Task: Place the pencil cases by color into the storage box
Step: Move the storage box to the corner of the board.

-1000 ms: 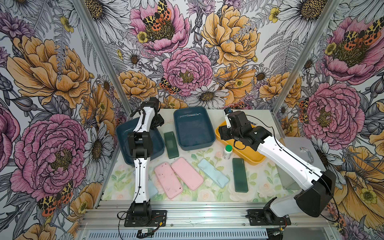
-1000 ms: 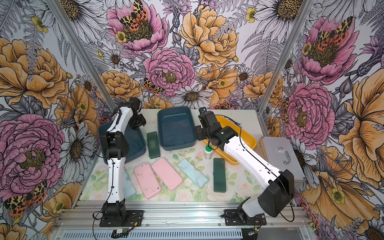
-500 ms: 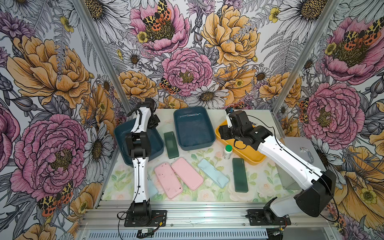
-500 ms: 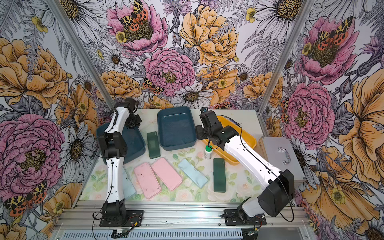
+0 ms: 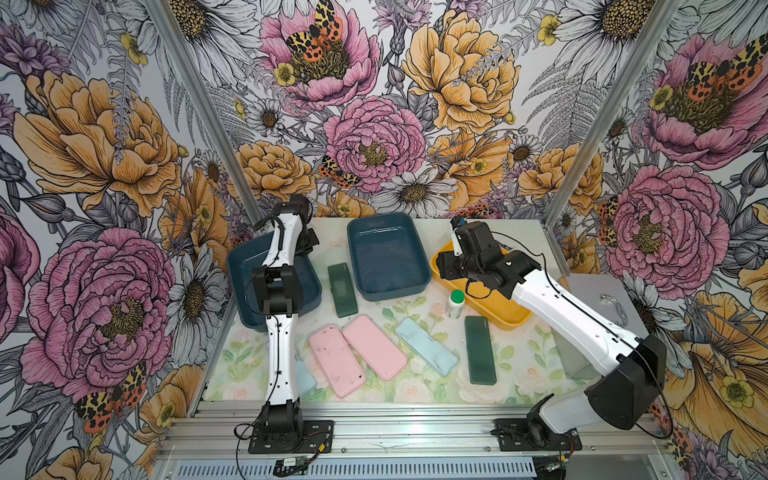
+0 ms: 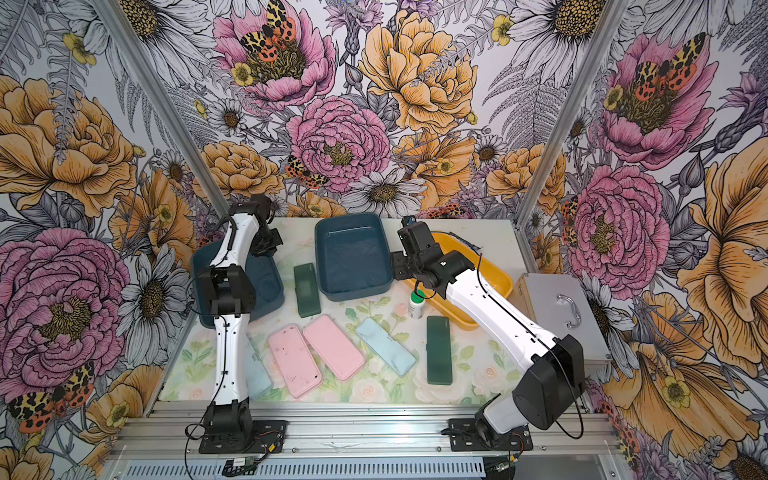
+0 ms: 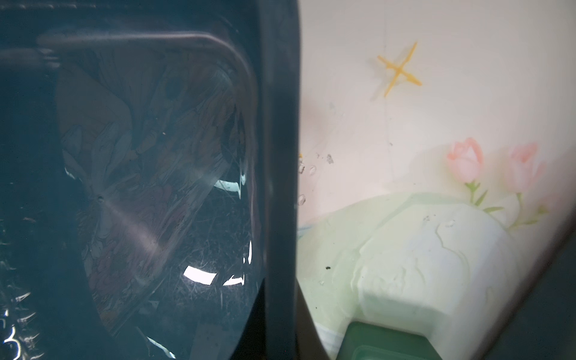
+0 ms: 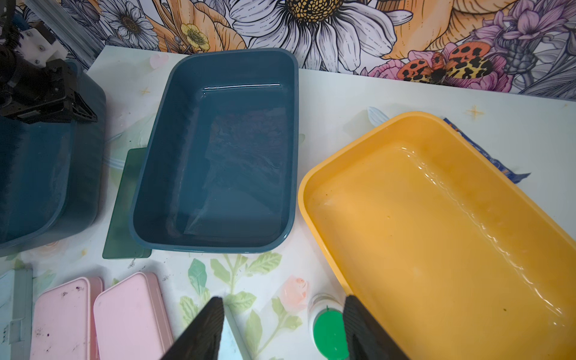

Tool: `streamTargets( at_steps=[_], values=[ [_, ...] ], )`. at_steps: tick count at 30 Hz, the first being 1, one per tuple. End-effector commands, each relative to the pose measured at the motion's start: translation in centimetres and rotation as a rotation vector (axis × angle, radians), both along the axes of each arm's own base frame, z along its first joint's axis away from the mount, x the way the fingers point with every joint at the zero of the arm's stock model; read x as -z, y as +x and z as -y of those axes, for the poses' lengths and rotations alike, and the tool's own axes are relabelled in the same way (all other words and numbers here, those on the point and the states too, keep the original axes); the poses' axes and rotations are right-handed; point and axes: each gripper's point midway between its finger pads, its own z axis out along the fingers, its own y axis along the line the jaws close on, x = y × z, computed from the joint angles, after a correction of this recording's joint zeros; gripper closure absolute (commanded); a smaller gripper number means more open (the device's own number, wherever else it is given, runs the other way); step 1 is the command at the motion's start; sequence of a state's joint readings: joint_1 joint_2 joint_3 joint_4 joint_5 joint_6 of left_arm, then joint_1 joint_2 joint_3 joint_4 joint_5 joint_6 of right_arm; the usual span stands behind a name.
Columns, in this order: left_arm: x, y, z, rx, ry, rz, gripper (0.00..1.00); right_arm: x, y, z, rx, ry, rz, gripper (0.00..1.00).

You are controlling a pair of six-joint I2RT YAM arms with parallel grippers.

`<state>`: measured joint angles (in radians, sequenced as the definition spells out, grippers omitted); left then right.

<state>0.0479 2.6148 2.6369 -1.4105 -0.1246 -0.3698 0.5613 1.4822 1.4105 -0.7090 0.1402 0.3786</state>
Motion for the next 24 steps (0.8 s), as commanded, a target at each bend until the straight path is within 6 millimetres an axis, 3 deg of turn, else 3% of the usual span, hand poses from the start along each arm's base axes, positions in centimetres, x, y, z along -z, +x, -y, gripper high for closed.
streamTargets(
  at_steps=[1,14,24],
  values=[
    [0.3,1.3,1.2,0.066,0.015,0.030,0.99,0.7,0.2,0.3,0.026,0.018,-0.031,0.36],
    [-1.6,2.5,5.4,0.194,0.110,0.084,0.95,1.5,0.4,0.9,0.016,0.048,-0.070,0.37],
    [-4.2,3.4,5.5,0.241,0.228,0.141,0.92,2.8,-0.1,2.1,0.030,0.041,-0.104,0.37]
  ],
)
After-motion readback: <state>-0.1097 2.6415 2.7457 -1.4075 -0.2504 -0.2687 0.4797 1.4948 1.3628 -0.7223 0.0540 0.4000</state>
